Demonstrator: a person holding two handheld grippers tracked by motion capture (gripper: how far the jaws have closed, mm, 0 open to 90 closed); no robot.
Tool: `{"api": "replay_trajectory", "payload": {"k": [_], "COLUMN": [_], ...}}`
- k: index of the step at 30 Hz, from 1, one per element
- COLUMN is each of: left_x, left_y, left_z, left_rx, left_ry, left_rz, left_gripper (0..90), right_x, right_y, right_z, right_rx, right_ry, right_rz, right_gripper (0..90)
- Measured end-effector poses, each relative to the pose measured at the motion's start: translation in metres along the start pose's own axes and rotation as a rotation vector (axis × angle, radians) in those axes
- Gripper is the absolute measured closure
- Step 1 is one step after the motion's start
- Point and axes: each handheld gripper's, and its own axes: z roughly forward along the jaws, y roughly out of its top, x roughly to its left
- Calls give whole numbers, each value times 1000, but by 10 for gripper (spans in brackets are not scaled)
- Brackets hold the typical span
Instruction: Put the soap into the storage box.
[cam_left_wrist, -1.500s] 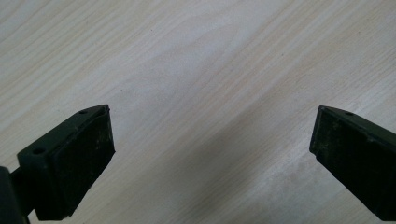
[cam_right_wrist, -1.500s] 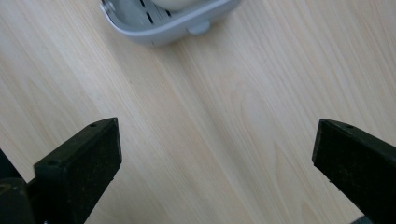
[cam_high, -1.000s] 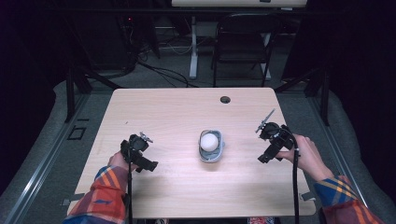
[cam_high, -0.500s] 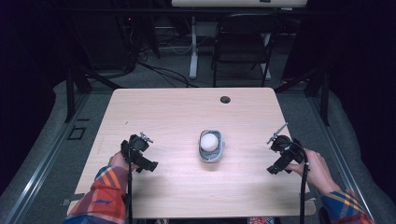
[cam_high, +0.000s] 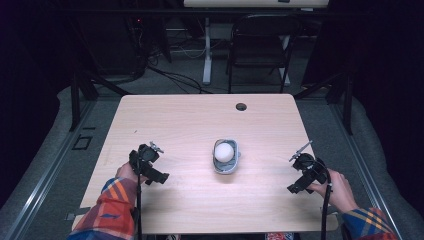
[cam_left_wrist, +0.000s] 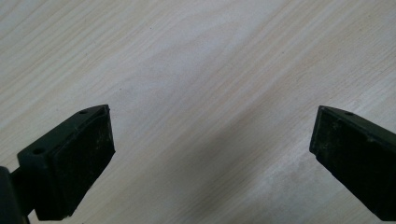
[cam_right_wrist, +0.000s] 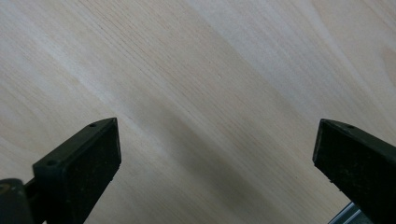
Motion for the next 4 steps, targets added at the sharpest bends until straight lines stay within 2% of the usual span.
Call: {"api": "replay_trajectory", "payload": {"k": [1,3,4], "left_x": [0,0,0], "left_y": [0,0,0], "left_z": [0,0,0], "left_rx": [0,0,1], "left_ry": [0,-2,-2], "left_rz": [1,2,2], "left_gripper": [0,0,0], "right_x": [1,-2,-2], "right_y": [-1,0,-1], "right_z": [3,1,1], "right_rx": [-21,17,12], "right_ry": [4,3,2], "right_rz": [25,5,7], "right_gripper": [11,14,16]}}
